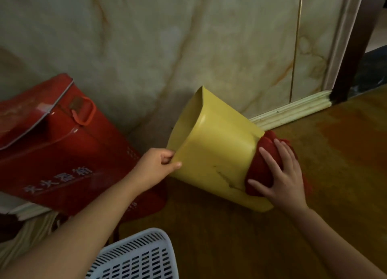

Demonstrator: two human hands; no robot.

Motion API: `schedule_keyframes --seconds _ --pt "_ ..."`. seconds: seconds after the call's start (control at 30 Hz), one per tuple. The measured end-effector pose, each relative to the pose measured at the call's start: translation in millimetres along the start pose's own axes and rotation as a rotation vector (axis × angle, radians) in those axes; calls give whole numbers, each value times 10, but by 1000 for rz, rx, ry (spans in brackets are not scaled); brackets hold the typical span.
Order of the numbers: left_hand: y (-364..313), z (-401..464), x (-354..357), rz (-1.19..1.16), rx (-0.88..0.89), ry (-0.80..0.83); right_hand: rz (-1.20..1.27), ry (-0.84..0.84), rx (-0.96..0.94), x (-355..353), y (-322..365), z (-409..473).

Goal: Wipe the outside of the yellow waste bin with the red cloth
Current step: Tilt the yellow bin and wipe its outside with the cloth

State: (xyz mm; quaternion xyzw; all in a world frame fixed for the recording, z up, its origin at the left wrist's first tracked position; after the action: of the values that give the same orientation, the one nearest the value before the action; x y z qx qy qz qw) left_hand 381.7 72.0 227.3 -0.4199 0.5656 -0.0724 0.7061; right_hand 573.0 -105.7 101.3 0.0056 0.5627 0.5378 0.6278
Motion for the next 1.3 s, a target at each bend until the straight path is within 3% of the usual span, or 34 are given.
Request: schedule_keyframes --seconds 0.2,0.3,0.43,0.57,0.7,0.73,0.87,0.93,1.03,1.17,1.23,1.3 --pt "-452 232 -98 -127 102 -78 202 2 138 -83 140 45" --pt "-716 365 -119 -84 136 -13 349 11 203 -84 421 56" --pt "-813 468 -83 -123 66 58 511 -114 216 -297 948 430" --pt "-869 597 -34 -86 45 114 301 -172 93 -318 1341 704" --pt "-794 619 -69 -39 8 113 147 -144 -39 -4 733 247" --pt "-812 631 -48 -36 4 101 181 -116 32 83 419 99" --pt "-960 779 128 -45 14 -12 546 -33 684 369 -545 -269" --pt "-1009 862 164 -9 14 -38 582 -57 753 340 -498 -241" --pt "-1040 878 196 -14 -15 2 590 -119 614 139 -114 -105" --pt "-1130 892 241 6 22 39 689 -182 166 -292 766 251" --pt "-1099 864 246 -119 -28 158 553 -170 11 -390 1006 369" --pt "-1073 725 230 -191 -66 352 384 -127 45 -369 948 461"
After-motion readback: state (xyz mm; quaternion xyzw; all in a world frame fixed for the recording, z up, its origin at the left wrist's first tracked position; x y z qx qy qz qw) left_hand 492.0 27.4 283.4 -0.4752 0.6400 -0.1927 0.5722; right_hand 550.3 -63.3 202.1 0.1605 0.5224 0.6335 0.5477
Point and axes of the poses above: each hand's wrist, its own z-axis towards the middle knuckle, its own x-axis out of the palm, y = z × x, the point moved 7 cm from there along z, towards the middle knuckle, and after that the axes turned 11 degrees about x, right-handed, at the moved point
